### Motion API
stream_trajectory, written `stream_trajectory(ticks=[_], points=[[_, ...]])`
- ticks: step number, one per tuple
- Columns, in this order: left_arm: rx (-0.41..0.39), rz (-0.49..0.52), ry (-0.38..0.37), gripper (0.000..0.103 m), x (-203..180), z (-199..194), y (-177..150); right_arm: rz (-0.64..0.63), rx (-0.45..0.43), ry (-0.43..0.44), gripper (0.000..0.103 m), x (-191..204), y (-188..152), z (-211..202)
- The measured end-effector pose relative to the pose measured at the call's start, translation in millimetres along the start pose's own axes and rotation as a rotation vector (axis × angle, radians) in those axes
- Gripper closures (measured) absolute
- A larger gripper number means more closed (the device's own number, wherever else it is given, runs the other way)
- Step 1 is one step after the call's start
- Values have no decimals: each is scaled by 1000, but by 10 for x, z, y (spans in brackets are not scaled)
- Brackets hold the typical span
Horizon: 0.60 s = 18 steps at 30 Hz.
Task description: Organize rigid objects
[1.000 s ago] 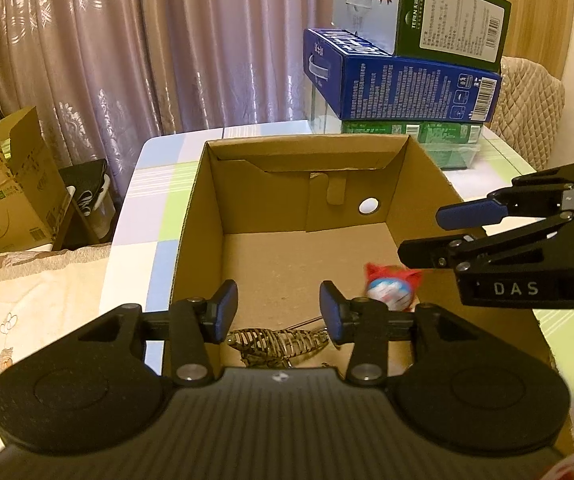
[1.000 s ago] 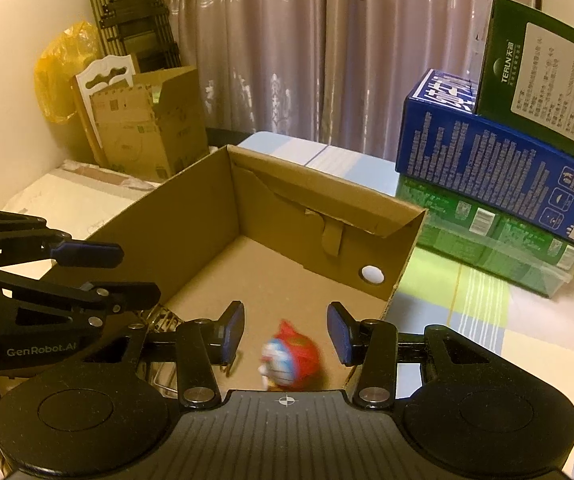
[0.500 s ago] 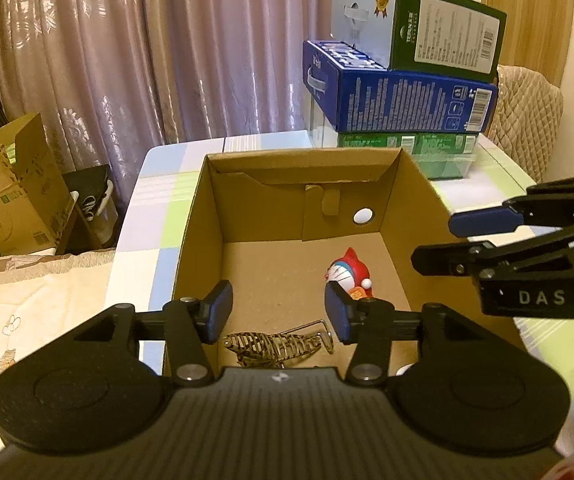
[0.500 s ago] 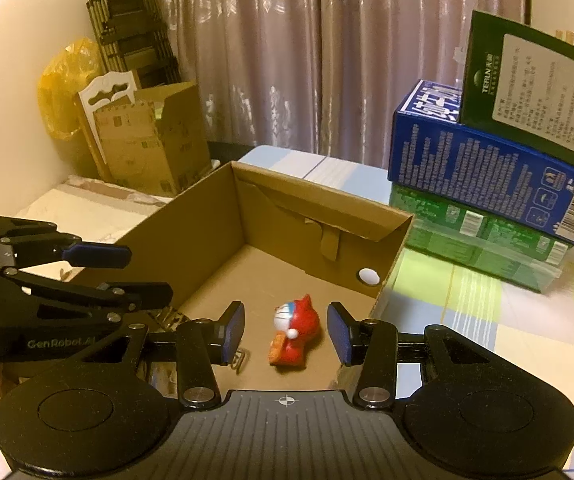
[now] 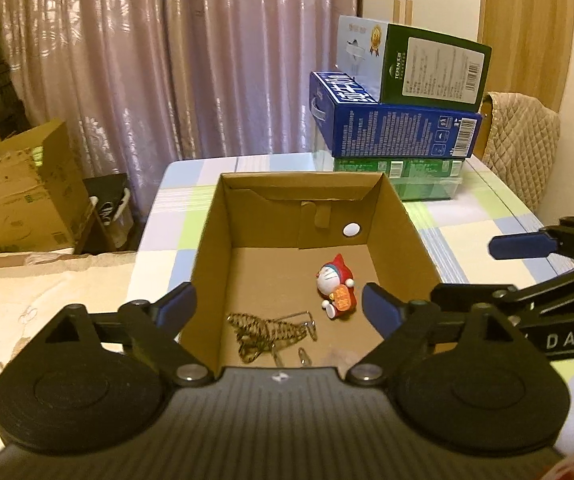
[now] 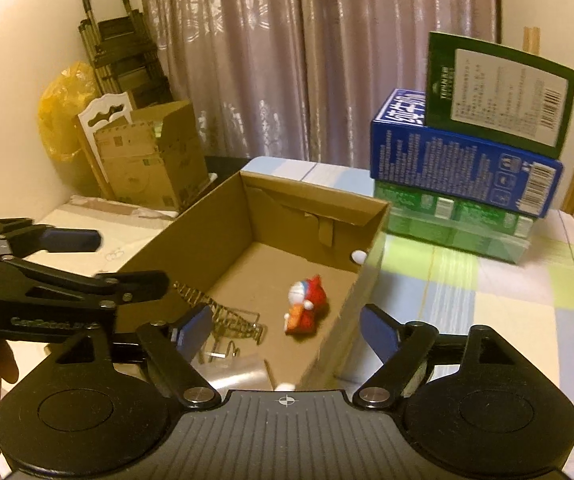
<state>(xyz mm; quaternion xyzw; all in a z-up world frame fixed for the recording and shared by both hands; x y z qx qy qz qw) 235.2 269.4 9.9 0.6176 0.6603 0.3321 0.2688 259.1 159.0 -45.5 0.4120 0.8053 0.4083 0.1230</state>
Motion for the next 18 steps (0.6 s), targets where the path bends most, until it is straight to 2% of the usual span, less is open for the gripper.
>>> stream_trajectory(ticks=[8, 18], points=[[-41, -42, 8, 2, -18, -473, -91, 30, -4, -3, 19, 105, -121, -415], [-48, -84, 34, 1, -2, -975, -246, 93, -6, -9, 18, 206, -379, -845]])
Point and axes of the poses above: each gripper's, at about its wrist camera, not at the fingertips, and z roughly the way its jaws point, x to its left, y to its top, the point moved 9 cm from there along z, roughly the way its jaws point, and after that the axes turned 2 degrees about y, right-handed, at the moved point
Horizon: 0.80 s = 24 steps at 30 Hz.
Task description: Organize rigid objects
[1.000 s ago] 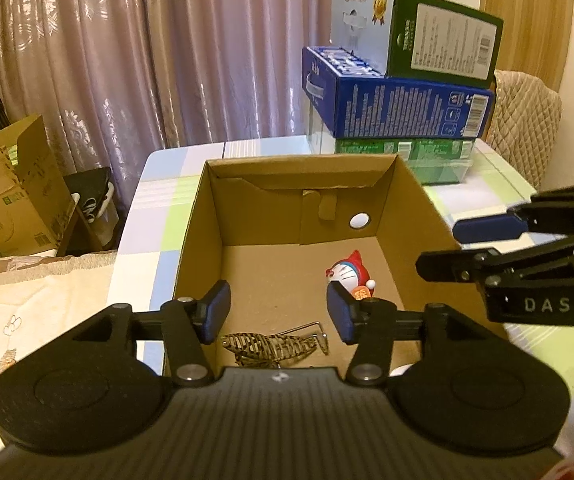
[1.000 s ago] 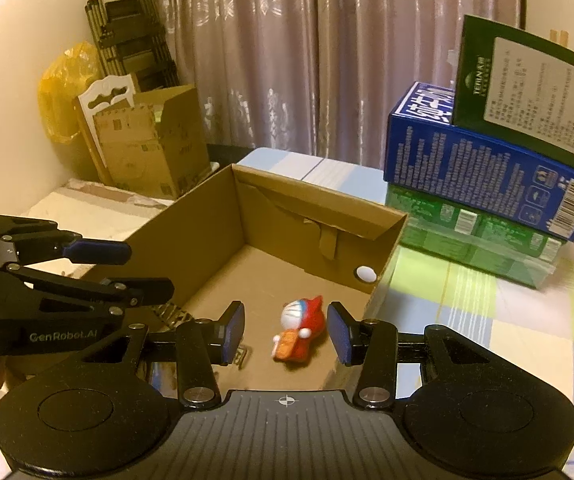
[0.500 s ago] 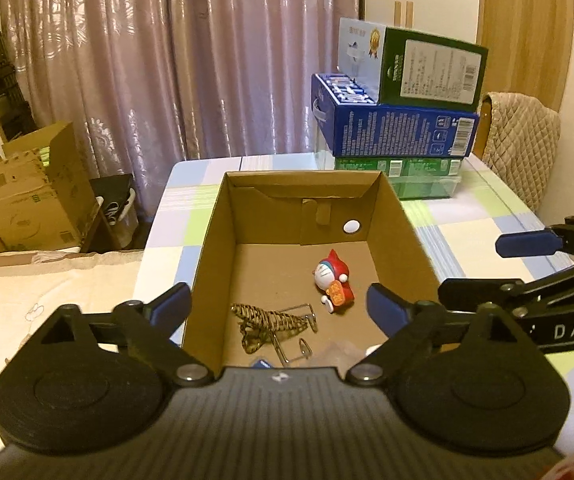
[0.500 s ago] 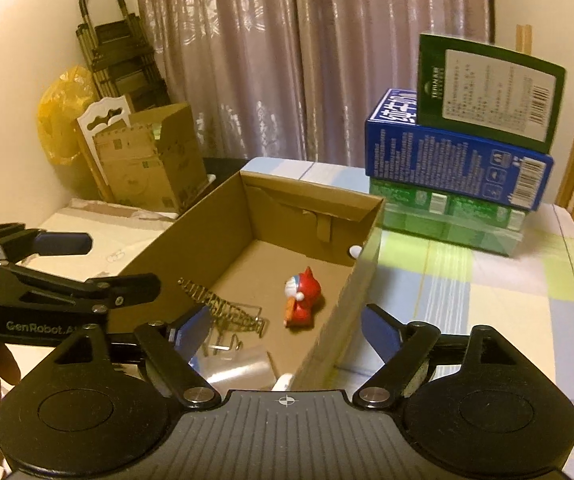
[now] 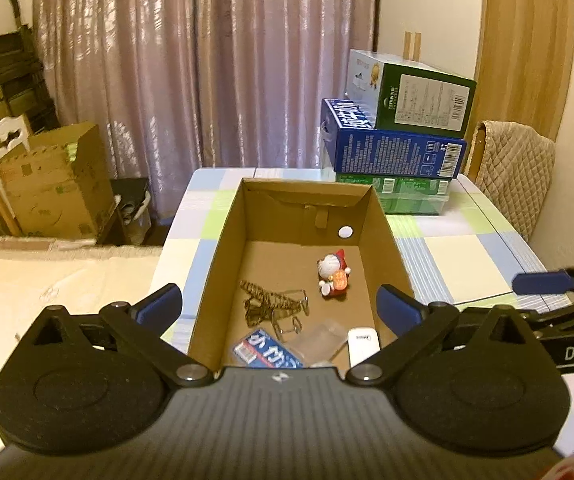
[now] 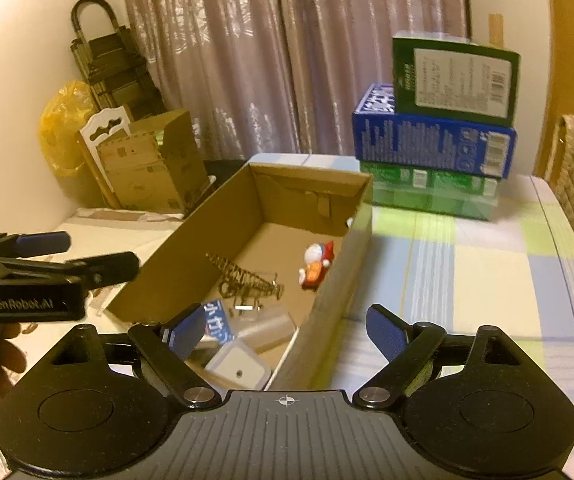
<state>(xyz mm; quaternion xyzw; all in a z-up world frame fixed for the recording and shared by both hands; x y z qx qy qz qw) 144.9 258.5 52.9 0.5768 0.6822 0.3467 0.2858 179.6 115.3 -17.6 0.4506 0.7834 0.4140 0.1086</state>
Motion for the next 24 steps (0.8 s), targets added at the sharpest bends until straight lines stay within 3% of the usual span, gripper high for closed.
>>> stream_trajectory(ticks=[8, 24], points=[[40, -40, -23, 1, 21, -380, -246, 56, 3, -17, 18, 16, -245, -332], [65, -86, 29, 1, -29, -919, -676, 42, -3, -78, 18, 118, -646, -855]])
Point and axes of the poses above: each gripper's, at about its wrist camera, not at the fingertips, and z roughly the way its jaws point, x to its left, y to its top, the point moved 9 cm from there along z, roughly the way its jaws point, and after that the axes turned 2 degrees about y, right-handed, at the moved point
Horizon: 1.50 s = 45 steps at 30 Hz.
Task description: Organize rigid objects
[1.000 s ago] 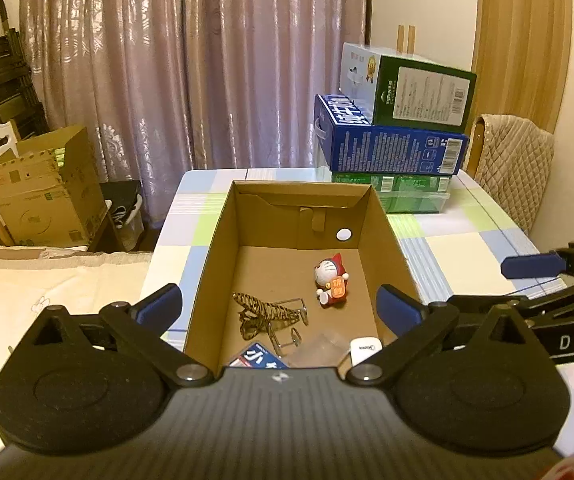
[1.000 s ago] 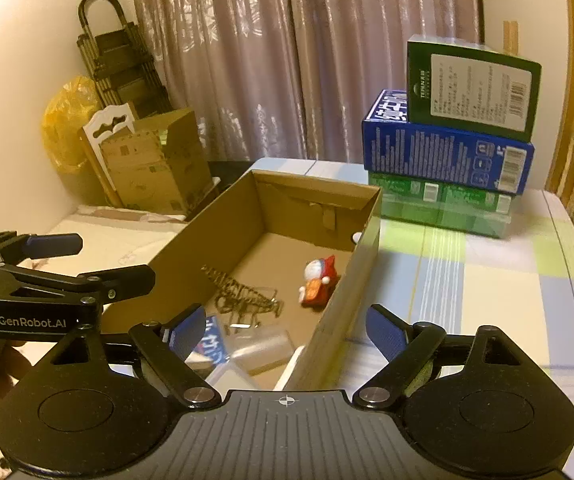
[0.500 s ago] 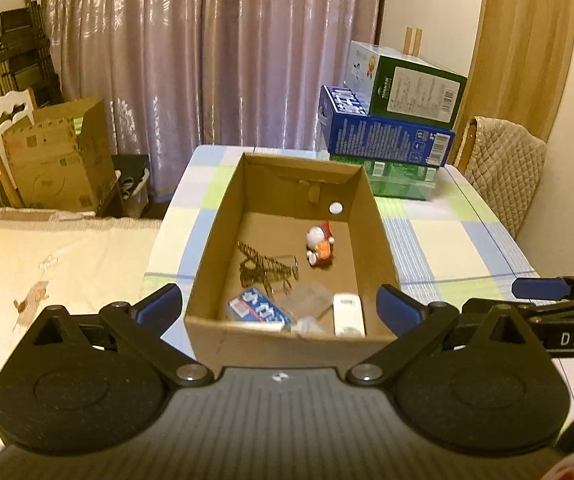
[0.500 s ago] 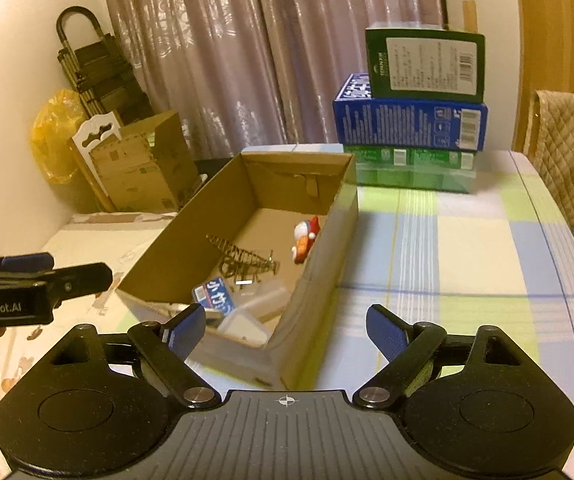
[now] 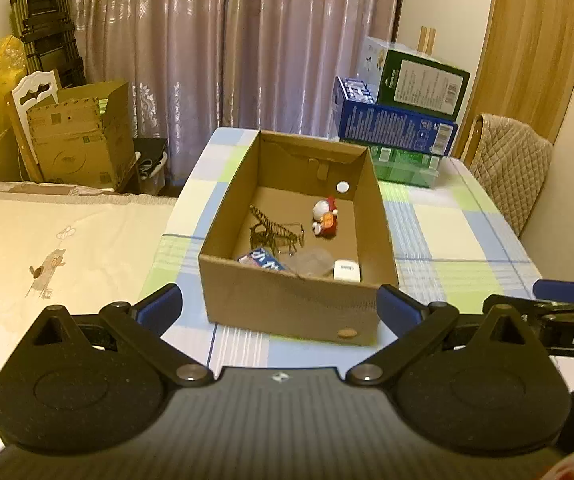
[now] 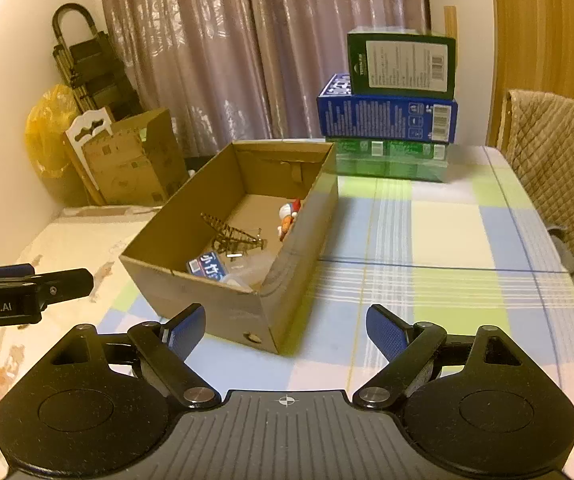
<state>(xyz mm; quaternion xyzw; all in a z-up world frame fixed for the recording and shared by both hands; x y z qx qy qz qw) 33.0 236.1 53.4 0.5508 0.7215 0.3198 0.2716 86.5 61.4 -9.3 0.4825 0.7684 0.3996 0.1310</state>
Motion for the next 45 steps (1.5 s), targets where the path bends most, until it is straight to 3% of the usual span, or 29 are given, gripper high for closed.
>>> stream_trajectory(ticks=[10, 24, 45], points=[[7, 71, 9, 1, -100, -196, -242, 21, 28, 4, 18, 73, -245, -144], [29, 64, -10, 1, -131, -330, -489, -31, 26, -20, 18, 169, -490, -308], [49, 51, -28, 1, -196, -292, -566, -11, 21, -27, 18, 130, -491, -316]])
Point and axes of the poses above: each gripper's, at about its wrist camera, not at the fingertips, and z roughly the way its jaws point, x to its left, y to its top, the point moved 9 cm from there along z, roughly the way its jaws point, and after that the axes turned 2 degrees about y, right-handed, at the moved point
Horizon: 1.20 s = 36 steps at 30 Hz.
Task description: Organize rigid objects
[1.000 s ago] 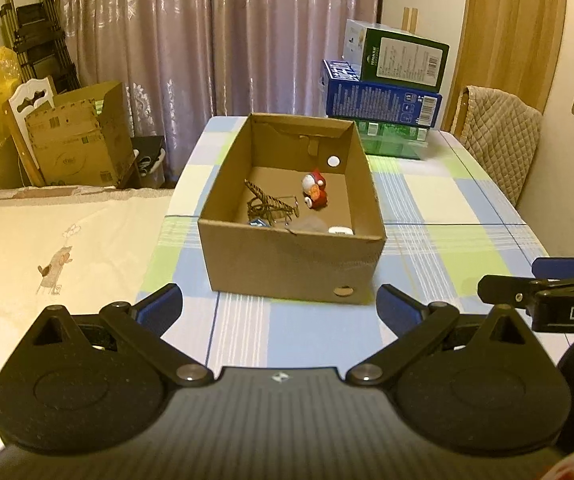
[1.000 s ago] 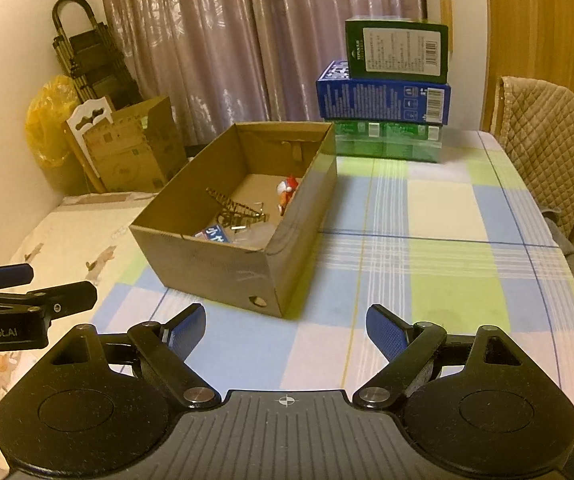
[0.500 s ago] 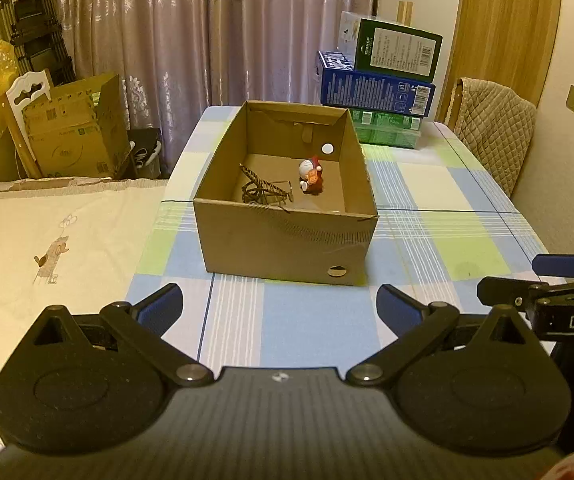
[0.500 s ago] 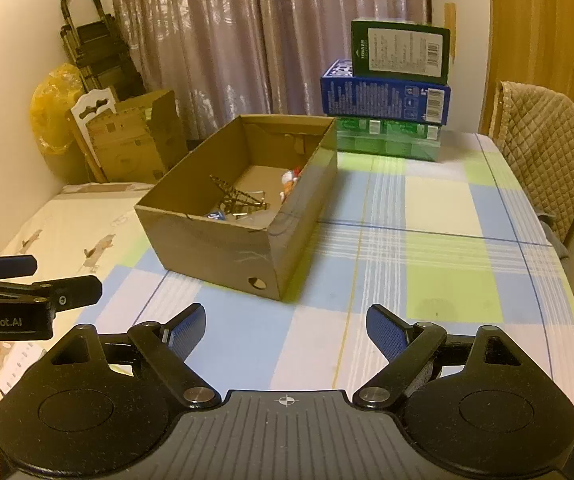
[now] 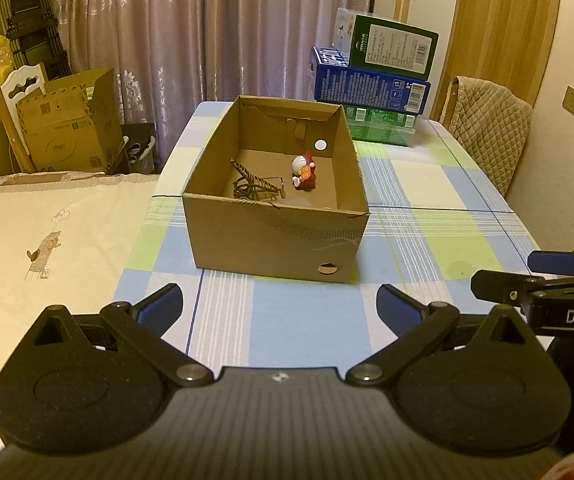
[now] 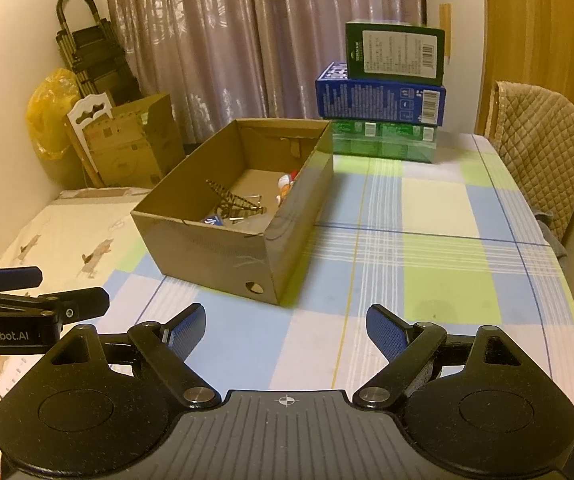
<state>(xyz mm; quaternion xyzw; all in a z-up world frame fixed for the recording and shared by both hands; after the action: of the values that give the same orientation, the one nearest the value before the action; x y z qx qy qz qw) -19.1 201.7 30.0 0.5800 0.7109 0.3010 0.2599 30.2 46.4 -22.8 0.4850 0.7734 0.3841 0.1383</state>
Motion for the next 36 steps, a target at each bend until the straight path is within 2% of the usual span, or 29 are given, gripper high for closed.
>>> stream_trajectory(ticks=[36], points=[[-2, -4, -6, 1, -28, 14, -1, 6, 5, -3, 18, -12, -22, -22]])
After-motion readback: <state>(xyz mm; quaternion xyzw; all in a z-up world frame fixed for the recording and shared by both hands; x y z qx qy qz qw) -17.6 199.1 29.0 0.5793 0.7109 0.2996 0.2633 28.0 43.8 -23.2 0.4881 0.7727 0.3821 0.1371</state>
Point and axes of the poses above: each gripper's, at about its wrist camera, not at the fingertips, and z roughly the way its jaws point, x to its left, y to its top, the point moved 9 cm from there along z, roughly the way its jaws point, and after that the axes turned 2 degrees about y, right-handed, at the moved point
